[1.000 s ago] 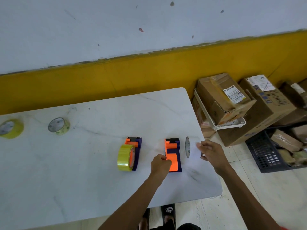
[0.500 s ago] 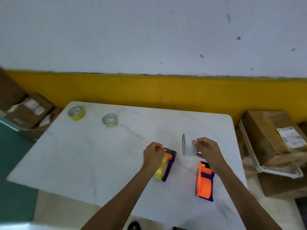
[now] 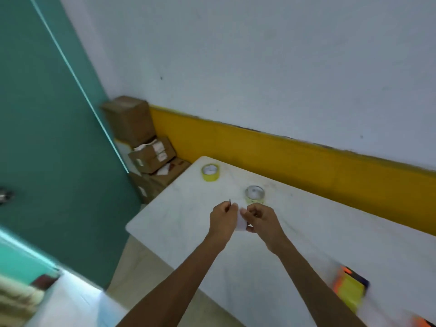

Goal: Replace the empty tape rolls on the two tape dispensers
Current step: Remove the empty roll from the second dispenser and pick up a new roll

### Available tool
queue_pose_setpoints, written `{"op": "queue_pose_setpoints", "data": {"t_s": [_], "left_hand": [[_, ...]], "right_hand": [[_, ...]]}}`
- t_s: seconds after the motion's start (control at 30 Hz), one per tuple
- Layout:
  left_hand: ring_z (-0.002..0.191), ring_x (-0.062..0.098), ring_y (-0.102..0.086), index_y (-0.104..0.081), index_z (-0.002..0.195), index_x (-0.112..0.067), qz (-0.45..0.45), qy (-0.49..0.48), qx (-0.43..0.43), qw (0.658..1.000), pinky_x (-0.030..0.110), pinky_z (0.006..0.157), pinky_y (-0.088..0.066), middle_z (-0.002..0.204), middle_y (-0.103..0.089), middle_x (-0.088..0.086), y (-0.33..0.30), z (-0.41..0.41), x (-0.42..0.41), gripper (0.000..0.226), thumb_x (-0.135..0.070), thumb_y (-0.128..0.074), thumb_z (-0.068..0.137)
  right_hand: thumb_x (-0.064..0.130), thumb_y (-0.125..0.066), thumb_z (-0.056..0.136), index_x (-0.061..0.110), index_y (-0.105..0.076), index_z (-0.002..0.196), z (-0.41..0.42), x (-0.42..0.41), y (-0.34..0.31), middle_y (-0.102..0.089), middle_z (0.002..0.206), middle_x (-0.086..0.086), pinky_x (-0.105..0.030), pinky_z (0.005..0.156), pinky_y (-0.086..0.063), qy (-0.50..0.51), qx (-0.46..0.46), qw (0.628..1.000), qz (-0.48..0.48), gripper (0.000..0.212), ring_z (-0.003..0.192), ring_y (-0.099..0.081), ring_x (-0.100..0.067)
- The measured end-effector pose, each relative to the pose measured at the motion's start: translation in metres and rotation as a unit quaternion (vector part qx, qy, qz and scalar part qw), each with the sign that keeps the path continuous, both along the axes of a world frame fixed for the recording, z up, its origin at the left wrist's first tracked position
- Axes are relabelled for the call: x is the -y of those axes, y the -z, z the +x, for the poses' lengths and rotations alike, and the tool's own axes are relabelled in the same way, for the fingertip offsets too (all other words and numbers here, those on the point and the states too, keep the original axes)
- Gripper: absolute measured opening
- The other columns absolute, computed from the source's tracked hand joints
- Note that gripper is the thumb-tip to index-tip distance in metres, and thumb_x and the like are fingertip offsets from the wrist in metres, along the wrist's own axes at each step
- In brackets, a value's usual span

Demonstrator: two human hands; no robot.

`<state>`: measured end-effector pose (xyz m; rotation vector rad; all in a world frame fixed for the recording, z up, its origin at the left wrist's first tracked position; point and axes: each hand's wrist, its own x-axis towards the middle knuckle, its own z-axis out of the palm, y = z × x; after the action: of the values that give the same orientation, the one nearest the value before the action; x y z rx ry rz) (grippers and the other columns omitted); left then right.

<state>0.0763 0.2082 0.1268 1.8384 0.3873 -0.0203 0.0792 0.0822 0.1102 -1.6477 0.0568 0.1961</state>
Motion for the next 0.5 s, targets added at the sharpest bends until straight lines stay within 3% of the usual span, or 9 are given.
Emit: {"op": "queue_pose_setpoints", "data": {"t_s": [0.2,0.4,0.5], "left_hand": [[0.069,0.014,-0.051,-0.060,0.079,-0.011,0.003,0.002,-0.020,1.000,0.027,0.061,-0.043,0.071,-0.055,-0.002,-0.004,0.033,-0.100,0.023,-0.025,-0.051,0.095],[0.075,0.012,-0.053,-0.062,0.089,-0.013,-0.002,0.023,-0.047,0.999,0.033,0.079,-0.050,0.079,-0.055,-0.003,0.004,0.090,-0.147,0.020,-0.026,-0.049,0.096],[0.078,0.015,-0.053,-0.061,0.090,-0.013,0.000,0.040,-0.067,0.997,0.033,0.079,-0.048,0.081,-0.056,0.000,0.015,0.133,-0.163,0.020,-0.026,-0.048,0.096]], "right_hand": [[0.020,-0.066,0.090,0.006,-0.060,0.077,0.033,-0.094,-0.006,-0.061,0.077,-0.016,-0.050,0.079,-0.060,-0.013,0.006,1.000,-0.004,0.020,0.077,-0.063,-0.024],[0.020,-0.064,0.091,-0.004,-0.058,0.083,0.085,-0.142,0.002,-0.058,0.079,-0.016,-0.053,0.082,-0.060,-0.006,0.002,1.000,-0.021,0.027,0.079,-0.060,-0.024],[0.020,-0.064,0.091,-0.001,-0.059,0.081,0.122,-0.157,0.012,-0.058,0.077,-0.016,-0.054,0.081,-0.060,0.009,-0.007,0.999,-0.036,0.024,0.076,-0.060,-0.023]]}}
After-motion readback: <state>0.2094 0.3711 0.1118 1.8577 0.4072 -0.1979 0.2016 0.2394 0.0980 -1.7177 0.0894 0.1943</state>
